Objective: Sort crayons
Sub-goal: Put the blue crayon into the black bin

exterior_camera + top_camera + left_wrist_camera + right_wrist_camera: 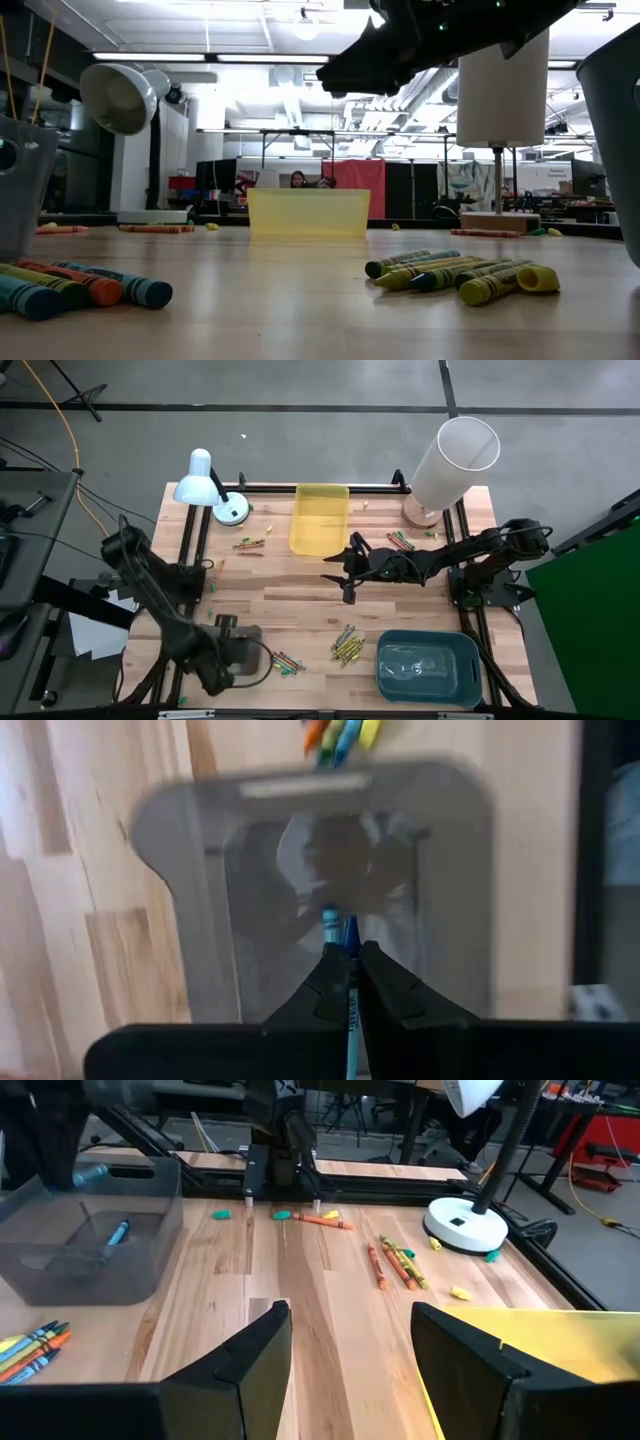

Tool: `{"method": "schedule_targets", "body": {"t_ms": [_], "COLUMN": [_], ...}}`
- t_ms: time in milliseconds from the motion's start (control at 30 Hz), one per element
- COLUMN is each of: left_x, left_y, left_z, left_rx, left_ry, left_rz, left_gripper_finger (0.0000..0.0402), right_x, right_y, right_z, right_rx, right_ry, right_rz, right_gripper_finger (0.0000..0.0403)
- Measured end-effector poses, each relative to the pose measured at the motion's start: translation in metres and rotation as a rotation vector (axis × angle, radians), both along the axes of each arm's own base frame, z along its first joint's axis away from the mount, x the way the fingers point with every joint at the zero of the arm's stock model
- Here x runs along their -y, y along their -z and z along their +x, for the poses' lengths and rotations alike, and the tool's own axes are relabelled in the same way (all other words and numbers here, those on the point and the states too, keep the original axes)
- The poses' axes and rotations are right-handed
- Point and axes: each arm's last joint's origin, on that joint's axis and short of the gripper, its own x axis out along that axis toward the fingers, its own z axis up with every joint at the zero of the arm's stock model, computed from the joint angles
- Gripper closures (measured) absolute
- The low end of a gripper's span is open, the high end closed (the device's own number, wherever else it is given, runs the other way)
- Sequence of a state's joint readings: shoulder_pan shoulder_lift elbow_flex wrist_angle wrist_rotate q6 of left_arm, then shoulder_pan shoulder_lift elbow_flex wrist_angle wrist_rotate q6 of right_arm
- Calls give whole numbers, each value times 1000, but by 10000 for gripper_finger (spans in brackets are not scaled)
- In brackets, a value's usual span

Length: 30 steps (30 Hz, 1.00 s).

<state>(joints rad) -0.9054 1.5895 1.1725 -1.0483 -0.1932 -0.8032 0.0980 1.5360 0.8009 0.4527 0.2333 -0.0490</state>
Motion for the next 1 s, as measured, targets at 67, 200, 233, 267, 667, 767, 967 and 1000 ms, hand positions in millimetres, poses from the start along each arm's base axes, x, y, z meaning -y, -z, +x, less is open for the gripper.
{"method": "schedule_targets", "body": {"t_ms": [67, 200, 233, 267, 667, 767, 967, 1000], "left_x": [-1, -11, -15, -19, -24, -24, -23, -23], "left_y": [16, 40, 45, 48, 62, 62, 62, 62], "left_z": [1, 4, 5, 5, 15, 15, 15, 15], "left_rx": [-40, -98, -105, -112, -184, -188, -203, -207], "left_ry": [-8, -74, -102, -130, -217, -215, -205, -202], "left_rz": [50, 120, 128, 132, -46, -47, -68, -73], "left_gripper_finger": [401, 401, 401, 401, 401, 401, 385, 380], "right_x": [0, 0, 0, 0, 0, 0, 0, 0], "right_y": [0, -2, -3, -3, -3, -2, -3, -2], "right_z": [0, 1, 1, 1, 1, 1, 1, 1], "right_rx": [3, 20, 23, 26, 23, 21, 22, 22], "right_ry": [0, -4, -6, -8, -7, -6, -4, -4], "right_rz": [0, -19, -28, -33, -34, -30, -23, -23], "right_gripper_finger": [203, 203, 203, 203, 203, 203, 203, 203]}}
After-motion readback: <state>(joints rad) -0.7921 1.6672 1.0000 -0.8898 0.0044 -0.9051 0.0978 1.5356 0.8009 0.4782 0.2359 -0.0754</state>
